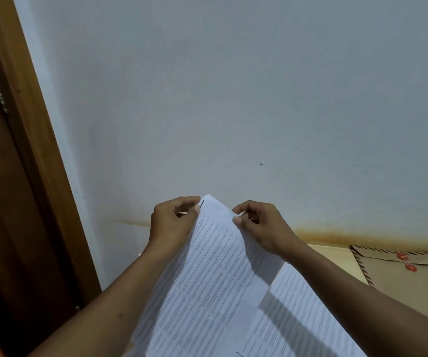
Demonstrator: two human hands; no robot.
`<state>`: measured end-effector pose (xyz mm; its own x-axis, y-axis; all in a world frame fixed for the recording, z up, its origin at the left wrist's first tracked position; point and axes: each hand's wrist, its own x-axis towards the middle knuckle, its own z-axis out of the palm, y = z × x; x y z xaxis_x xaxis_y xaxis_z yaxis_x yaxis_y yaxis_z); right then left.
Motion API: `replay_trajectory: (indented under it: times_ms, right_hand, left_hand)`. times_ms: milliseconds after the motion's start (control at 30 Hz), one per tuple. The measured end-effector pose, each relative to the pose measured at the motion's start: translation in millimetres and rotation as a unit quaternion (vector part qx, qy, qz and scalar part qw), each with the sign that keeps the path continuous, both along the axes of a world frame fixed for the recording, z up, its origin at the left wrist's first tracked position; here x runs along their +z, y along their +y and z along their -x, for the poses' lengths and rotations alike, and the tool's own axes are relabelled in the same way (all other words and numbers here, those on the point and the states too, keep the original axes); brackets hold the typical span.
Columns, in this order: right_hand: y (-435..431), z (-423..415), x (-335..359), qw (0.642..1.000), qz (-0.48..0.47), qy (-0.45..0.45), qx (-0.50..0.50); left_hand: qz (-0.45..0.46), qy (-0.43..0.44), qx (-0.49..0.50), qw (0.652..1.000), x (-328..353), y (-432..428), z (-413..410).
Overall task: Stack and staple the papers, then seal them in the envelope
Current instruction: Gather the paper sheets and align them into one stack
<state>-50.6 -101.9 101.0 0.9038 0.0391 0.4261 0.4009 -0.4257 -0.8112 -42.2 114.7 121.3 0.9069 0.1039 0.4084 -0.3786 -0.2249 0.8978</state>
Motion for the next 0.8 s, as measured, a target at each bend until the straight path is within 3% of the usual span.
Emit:
replay_trajectory:
  times_ms: [800]
  right_hand:
    - [3.9,4.7,-15.1,0.999,0.022,0.011,-0.029]
  left_hand:
    - [0.027,0.02,-0.023,0.999,-12.9,-1.9,3.8]
